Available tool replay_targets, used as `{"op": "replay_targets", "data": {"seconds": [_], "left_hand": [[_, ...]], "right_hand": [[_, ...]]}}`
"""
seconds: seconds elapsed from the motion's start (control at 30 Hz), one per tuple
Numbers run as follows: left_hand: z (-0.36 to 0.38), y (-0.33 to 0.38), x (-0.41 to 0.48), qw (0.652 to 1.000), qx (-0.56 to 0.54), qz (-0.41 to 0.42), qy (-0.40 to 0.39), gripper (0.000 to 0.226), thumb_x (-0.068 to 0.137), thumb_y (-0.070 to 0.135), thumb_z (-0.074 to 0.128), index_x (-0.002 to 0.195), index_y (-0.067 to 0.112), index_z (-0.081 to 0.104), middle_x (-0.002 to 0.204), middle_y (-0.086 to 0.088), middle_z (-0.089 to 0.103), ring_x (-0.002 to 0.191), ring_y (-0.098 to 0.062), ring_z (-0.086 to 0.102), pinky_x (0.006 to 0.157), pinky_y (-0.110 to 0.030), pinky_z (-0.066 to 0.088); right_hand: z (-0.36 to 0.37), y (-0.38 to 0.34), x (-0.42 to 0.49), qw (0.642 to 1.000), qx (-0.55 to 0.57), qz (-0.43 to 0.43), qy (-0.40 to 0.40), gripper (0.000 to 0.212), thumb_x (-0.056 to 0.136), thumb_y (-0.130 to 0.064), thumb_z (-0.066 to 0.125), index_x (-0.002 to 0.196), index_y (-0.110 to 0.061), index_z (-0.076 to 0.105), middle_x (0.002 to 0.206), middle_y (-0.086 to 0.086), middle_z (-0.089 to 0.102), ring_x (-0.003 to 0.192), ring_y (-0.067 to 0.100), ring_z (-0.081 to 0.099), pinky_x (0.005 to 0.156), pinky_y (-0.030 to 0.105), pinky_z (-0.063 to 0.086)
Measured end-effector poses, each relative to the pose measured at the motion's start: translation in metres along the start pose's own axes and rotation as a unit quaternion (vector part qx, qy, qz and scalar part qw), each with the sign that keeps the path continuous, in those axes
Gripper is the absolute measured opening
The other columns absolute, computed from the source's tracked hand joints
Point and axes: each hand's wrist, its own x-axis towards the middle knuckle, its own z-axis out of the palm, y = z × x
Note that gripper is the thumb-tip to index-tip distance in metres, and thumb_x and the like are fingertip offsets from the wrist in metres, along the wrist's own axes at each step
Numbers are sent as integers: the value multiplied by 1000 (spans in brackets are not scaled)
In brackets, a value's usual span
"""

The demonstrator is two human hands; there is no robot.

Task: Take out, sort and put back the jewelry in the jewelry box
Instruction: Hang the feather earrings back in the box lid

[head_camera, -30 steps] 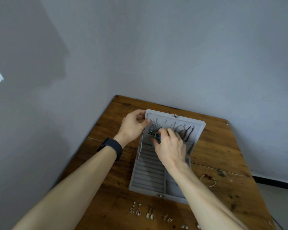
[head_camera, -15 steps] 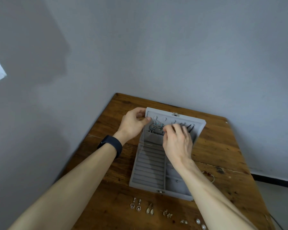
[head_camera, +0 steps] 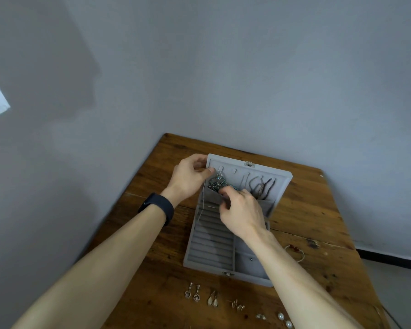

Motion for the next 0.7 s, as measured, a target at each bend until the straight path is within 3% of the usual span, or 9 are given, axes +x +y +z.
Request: {"op": "replay_targets", "data": {"seconds": [0.1,0.27,0.37,0.53,0.7], "left_hand": [[1,-1,0,1000,-2,-3,-2,34,93,21,70,126,16,65,119,8,66,108,-1,53,77,-5,37],[2,-1,0,1000,-9,-9,1,34,93,21,70,126,16,65,123,5,67,110,-2,53,77,-6,37],[2,-1,0,1000,-8,-10,3,34,92,21,71,125,16,65,122,5,67,110,-3,55,80,-10,39],[1,0,-1,1000,-5,-14,-3,34,92,21,72,125,16,65,121,5,68,111,-5,57,79,-8,41],[0,1,0,1000,-10,-16,-14,34,92,22,71,126,18,65,123,5,68,118,-9,59,93,-22,47]], "right_hand": [[-6,4,-3,998,40,7,-40,40,91,-21,61,130,-26,59,125,-1,68,112,22,64,88,35,55],[-10,10,-10,995,37,45,83,30,92,-22,62,122,-22,62,117,-4,66,94,22,69,71,27,49],[-9,5,-6,996,-14,81,33,34,96,-28,55,129,-22,60,127,-1,58,102,31,67,78,34,51],[-4,-2,0,997,-8,60,-47,35,95,-33,56,128,-27,62,130,-2,49,106,34,64,82,38,52],[-8,-1,3,994,-65,59,-66,35,95,-33,53,129,-27,60,127,1,50,103,35,65,80,40,51]]}}
